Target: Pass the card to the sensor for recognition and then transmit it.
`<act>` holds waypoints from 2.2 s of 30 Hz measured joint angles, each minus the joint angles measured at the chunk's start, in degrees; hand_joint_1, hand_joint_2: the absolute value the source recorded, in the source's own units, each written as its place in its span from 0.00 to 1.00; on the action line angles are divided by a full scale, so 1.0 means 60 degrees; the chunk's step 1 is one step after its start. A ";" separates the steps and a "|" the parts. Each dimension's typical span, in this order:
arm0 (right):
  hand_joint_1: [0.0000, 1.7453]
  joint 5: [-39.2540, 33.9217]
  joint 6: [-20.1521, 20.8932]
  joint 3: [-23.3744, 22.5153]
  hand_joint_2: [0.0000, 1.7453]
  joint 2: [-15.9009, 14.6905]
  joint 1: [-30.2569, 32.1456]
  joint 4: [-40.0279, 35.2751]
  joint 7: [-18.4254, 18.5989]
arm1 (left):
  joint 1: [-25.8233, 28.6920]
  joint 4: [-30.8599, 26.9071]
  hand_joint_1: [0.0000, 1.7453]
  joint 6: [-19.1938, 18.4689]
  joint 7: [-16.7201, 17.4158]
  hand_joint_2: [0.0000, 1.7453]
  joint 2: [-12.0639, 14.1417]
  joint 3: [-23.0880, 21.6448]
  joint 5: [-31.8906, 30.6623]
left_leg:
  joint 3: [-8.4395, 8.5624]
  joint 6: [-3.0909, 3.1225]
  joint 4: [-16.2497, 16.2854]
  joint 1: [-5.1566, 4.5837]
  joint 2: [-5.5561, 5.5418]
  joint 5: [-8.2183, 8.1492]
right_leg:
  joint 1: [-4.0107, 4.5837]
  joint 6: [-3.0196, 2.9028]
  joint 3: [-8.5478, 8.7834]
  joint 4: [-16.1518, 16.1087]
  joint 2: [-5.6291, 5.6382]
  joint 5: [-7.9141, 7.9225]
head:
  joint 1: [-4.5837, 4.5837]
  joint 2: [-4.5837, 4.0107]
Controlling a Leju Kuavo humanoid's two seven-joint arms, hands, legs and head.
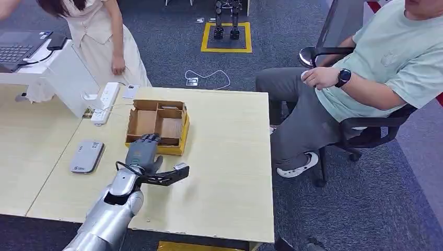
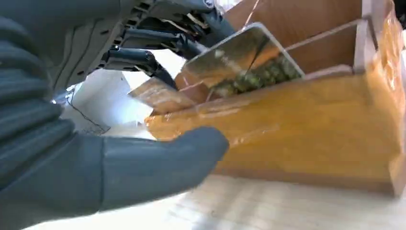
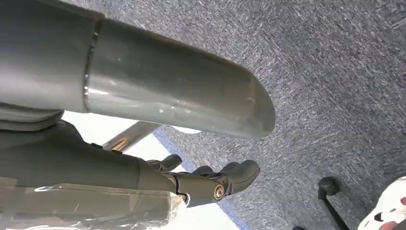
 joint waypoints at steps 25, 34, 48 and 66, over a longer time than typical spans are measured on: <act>0.00 0.0018 0.0025 0.0000 0.00 0.0007 0.0000 0.0000 0.0000 | -0.0114 0.0084 0.87 -0.0007 -0.0113 1.00 -0.0219 0.0160 -0.0099 | 0.0004 0.0001 0.0000 -0.0001 -0.0007 0.0000 | 0.0000 0.0001 0.0010 0.0000 -0.0010 0.0000 | 0.0000 0.0000; 0.00 0.0051 0.0025 0.0000 0.00 0.0007 0.0000 0.0000 0.0000 | -0.0106 0.0088 1.00 0.0240 -0.0332 1.00 -0.0273 0.0178 -0.0036 | 0.0005 0.0006 0.0000 -0.0001 -0.0017 0.0005 | 0.0000 0.0001 0.0014 0.0000 -0.0018 0.0000 | 0.0004 0.0000; 0.00 0.0084 -0.0022 -0.0022 0.00 0.0029 0.0017 0.0000 -0.0091 | -0.1700 -0.1133 0.97 -0.0058 -0.0652 1.00 -0.0127 0.0473 0.0208 | 0.0000 0.0009 0.0004 0.0000 -0.0017 0.0010 | 0.0000 0.0002 0.0006 0.0001 -0.0015 0.0004 | 0.0000 0.0000; 0.00 0.0138 0.0160 0.0120 0.00 0.0117 -0.0046 0.0000 0.0007 | -0.2643 -0.0976 1.00 0.0546 0.0736 1.00 -0.0160 0.0762 -0.0911 | -0.0003 0.0008 0.0004 0.0000 -0.0012 0.0011 | 0.0001 0.0003 0.0004 0.0002 -0.0010 0.0008 | 0.0000 0.0000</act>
